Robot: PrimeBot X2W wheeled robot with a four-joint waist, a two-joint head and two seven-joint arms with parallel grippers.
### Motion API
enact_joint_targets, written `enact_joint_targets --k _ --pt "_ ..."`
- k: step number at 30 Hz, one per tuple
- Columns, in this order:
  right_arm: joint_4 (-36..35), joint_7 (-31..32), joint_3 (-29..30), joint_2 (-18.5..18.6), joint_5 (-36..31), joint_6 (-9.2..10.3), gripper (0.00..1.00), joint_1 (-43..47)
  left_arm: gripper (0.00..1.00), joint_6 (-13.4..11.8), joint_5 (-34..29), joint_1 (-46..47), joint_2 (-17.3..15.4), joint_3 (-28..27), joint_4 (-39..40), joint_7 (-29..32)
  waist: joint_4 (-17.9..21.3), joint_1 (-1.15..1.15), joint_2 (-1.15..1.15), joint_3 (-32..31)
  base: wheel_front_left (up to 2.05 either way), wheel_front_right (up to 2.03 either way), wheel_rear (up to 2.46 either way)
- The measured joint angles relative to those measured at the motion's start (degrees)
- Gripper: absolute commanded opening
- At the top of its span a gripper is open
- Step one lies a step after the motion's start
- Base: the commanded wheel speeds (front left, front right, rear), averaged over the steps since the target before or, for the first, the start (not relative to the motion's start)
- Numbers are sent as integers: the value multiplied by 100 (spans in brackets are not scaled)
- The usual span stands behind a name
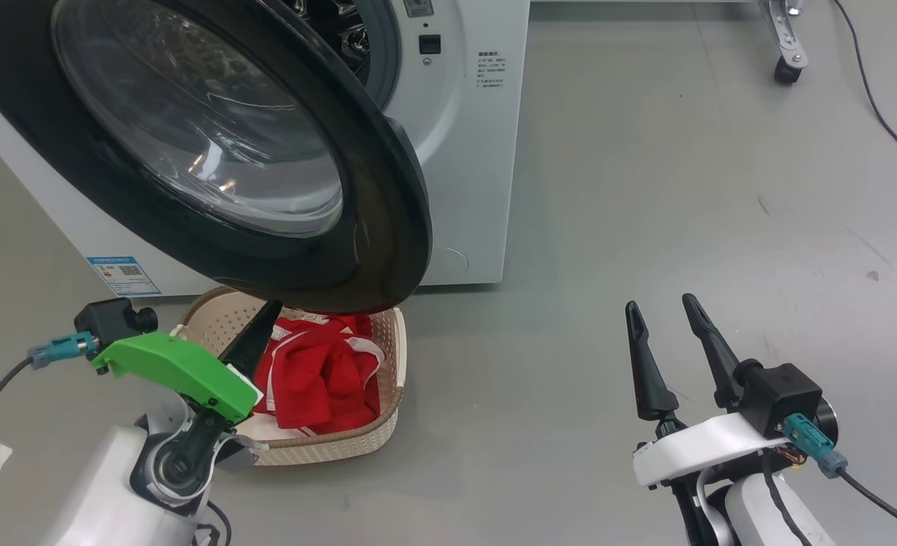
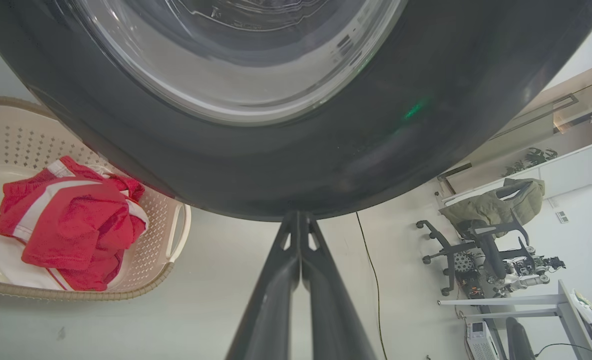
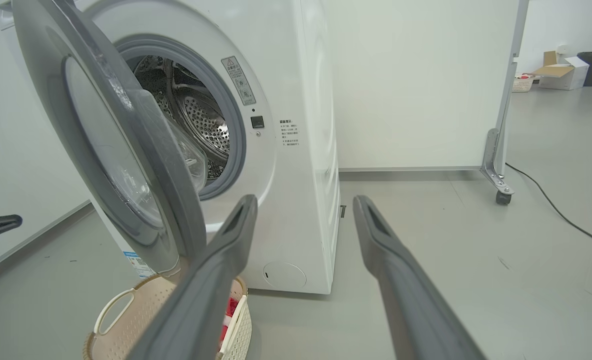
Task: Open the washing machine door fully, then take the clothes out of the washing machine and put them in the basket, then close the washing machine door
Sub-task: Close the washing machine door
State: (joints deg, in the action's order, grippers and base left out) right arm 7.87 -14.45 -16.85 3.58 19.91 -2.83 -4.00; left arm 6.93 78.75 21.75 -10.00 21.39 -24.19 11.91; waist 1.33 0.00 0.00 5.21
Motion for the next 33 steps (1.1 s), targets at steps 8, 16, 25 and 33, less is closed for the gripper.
enact_joint_targets --k 8,16,25,33 --pt "-22 0 -11 -3 -40 -8 100 19 0 0 -949 -382 -368 225 647 -889 -140 0 0 -103 0 0 0" --pt "-14 0 12 -3 -41 -32 100 136 0 1 -1814 -762 -638 380 883 -1853 -206 0 0 -243 0 0 0" --pt "-16 0 -11 -5 -89 -63 100 204 0 15 -2785 -1135 -881 426 904 -2670 -248 0 0 -321 0 0 0" --pt "-18 0 -20 -7 -90 -65 100 221 100 -248 -3594 -1350 -991 368 946 -2668 -279 0 0 -319 0 0 0"
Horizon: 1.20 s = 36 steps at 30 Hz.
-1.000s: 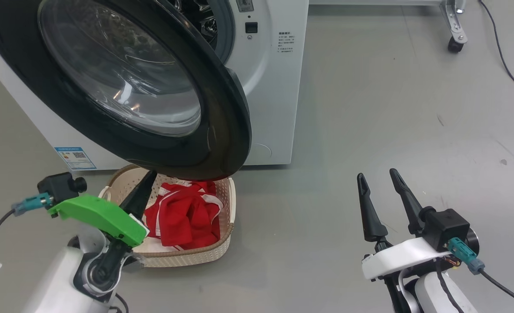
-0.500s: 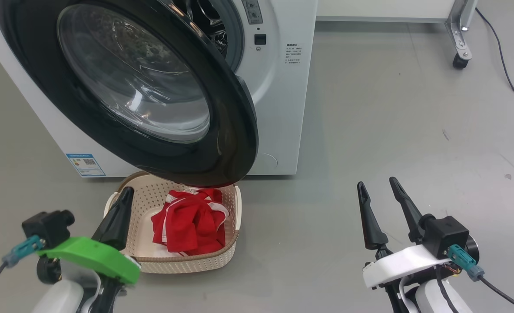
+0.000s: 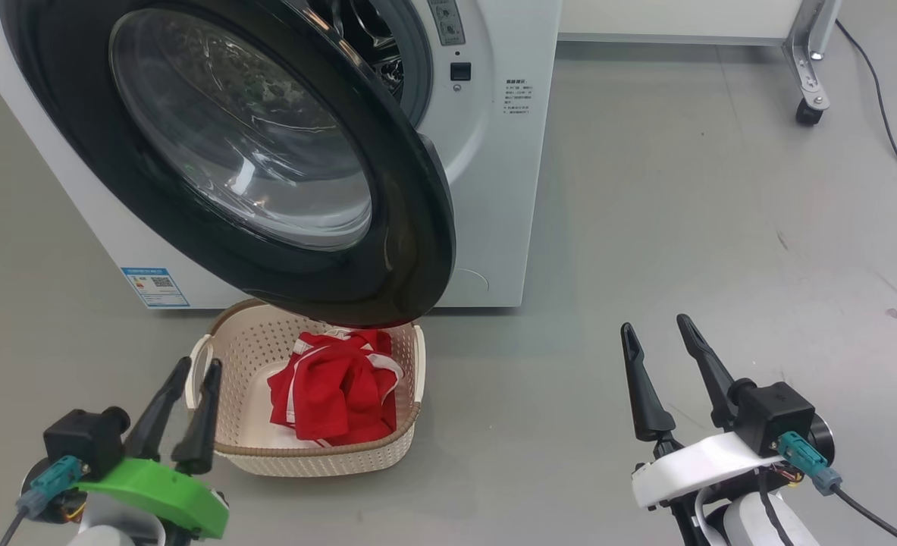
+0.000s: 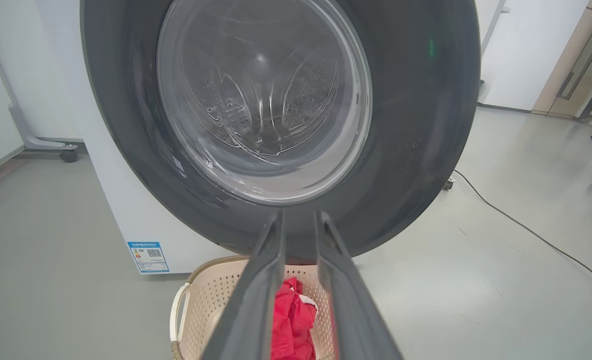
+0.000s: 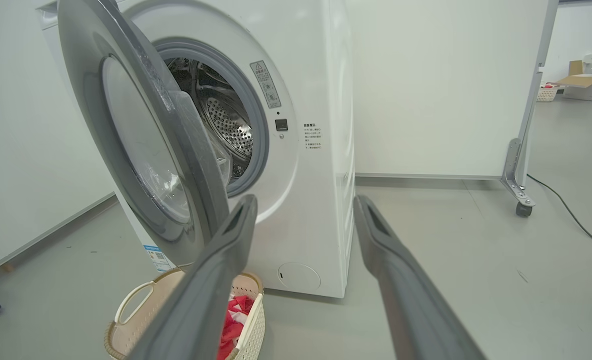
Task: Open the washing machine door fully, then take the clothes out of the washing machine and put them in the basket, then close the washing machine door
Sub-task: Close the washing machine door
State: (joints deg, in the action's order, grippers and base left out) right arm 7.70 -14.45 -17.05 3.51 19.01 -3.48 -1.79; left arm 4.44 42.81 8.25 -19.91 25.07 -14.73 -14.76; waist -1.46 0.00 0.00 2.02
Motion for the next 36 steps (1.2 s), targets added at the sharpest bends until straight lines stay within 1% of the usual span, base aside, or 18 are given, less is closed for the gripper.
enact_joint_targets --k 4,7,10,13,22,24,35,36 --pt "-4 0 -10 -1 -1 -1 100 0 100 -64 -102 -132 131 -85 47 5 -16 0 0 16 0 0 0" --pt "-20 0 -9 -2 -1 -19 100 0 100 -110 -214 -151 289 -323 242 5 -29 0 0 31 0 0 0" --pt "-25 0 -5 -4 -1 -49 100 0 100 -174 -226 -154 448 -695 424 5 -41 0 0 49 0 0 0" --pt "-27 0 1 -5 -2 -49 100 0 100 -188 -356 -178 489 -848 542 5 -54 0 0 61 0 0 0" --pt "-27 0 11 -8 -9 -51 100 0 100 -161 -686 -470 656 -1018 647 7 -74 0 0 44 0 0 0" --pt "-29 0 12 -9 -9 -52 100 0 100 -109 -761 -552 702 -1021 653 7 -77 0 0 39 0 0 0" --pt "-38 0 13 -16 -11 -58 100 0 100 -7 -973 -639 828 -1120 723 7 -109 0 0 53 0 0 0" --pt "-49 0 13 -16 -37 -58 89 0 100 -4 -975 -652 837 -1135 730 7 -115 0 0 58 0 0 0"
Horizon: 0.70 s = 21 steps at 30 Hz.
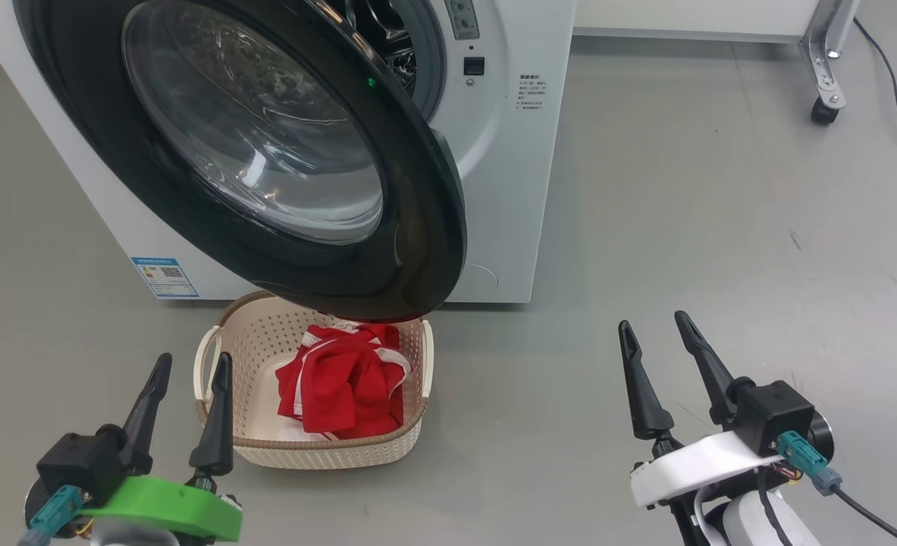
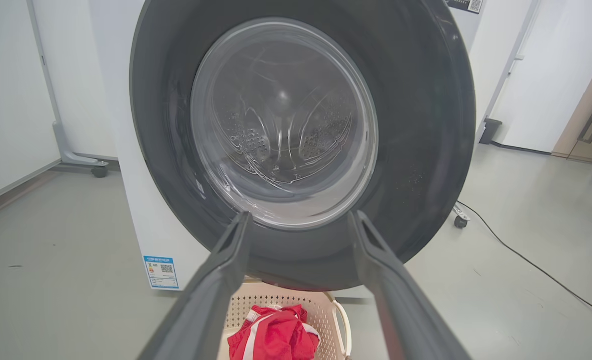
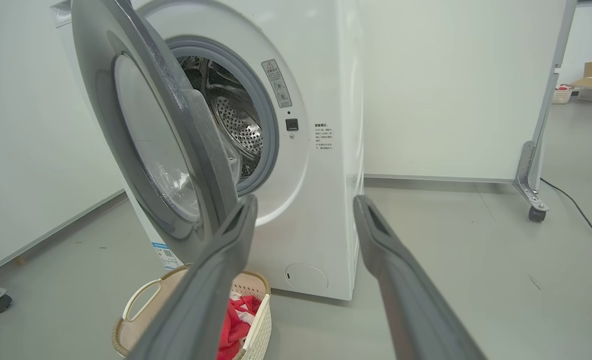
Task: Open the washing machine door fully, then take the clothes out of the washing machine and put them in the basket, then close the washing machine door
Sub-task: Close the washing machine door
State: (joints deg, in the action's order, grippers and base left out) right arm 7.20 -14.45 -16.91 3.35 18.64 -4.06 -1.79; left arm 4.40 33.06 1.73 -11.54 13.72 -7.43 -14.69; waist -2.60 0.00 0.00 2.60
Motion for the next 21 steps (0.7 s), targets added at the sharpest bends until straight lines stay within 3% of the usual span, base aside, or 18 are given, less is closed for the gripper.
enact_joint_targets --k 1,2,10,21 --pt "-15 0 -5 0 -32 -2 23 0 100 1 -12 -14 10 -12 3 0 -7 0 0 5 0 0 0" --pt "-41 0 -7 -1 -58 -9 0 0 100 7 -41 -29 20 -13 13 0 -14 0 0 13 0 0 0" --pt "-328 0 -52 63 -240 -75 0 -31 100 94 -208 -46 152 68 66 0 -152 0 0 169 0 0 0" --pt "-302 93 -789 407 -624 -248 0 -836 100 174 -289 64 349 145 89 0 -556 0 0 557 0 0 0"
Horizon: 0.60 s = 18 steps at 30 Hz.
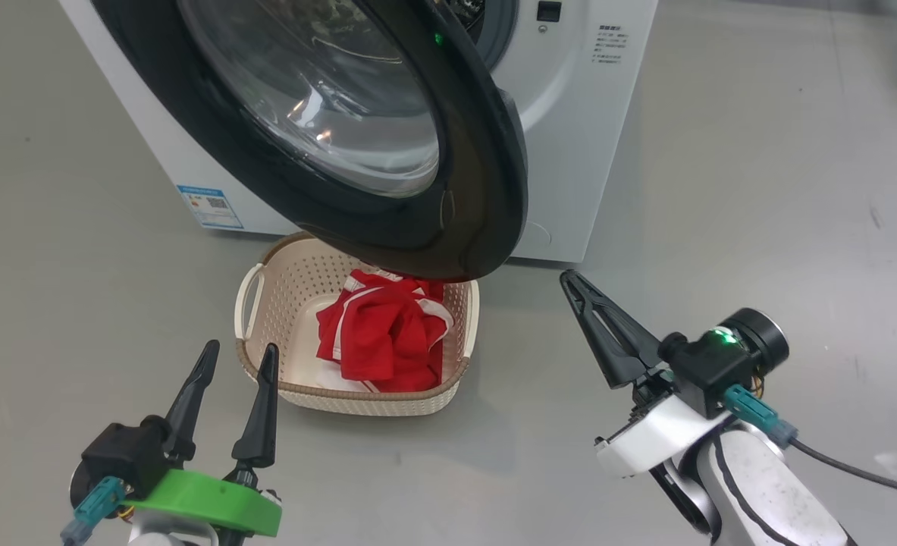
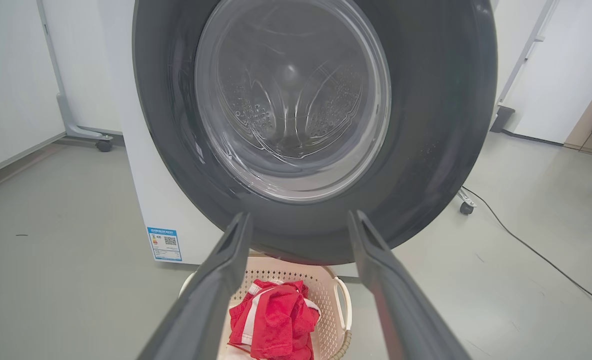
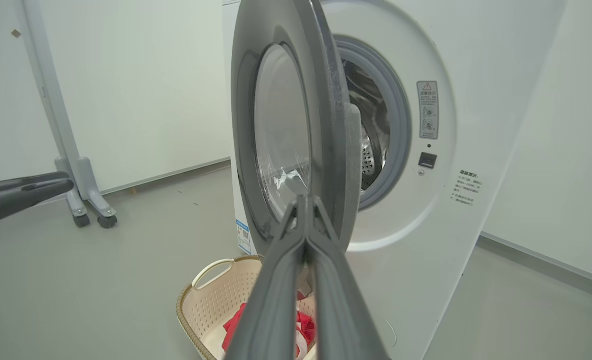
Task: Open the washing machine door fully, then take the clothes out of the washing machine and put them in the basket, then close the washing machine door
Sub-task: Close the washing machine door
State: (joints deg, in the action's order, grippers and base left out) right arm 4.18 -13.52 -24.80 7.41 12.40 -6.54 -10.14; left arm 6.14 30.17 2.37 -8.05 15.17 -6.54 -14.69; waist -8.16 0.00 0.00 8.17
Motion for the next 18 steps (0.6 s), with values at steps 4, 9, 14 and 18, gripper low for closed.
enact_joint_targets --k 4,9,14,18 --pt "88 215 -293 70 -119 -44 0 -374 100 29 -19 113 41 27 5 0 -177 0 0 181 0 0 0" --pt "191 390 -450 120 -119 -45 0 -883 100 34 -20 260 136 47 13 0 -395 0 0 433 0 0 0" --pt "377 586 -455 172 -10 -45 0 -1312 100 76 -21 422 197 51 18 0 -607 0 0 694 0 0 0" --pt "524 621 -474 264 53 -45 0 -1627 100 79 -21 528 233 51 0 0 -766 0 0 893 0 0 0"
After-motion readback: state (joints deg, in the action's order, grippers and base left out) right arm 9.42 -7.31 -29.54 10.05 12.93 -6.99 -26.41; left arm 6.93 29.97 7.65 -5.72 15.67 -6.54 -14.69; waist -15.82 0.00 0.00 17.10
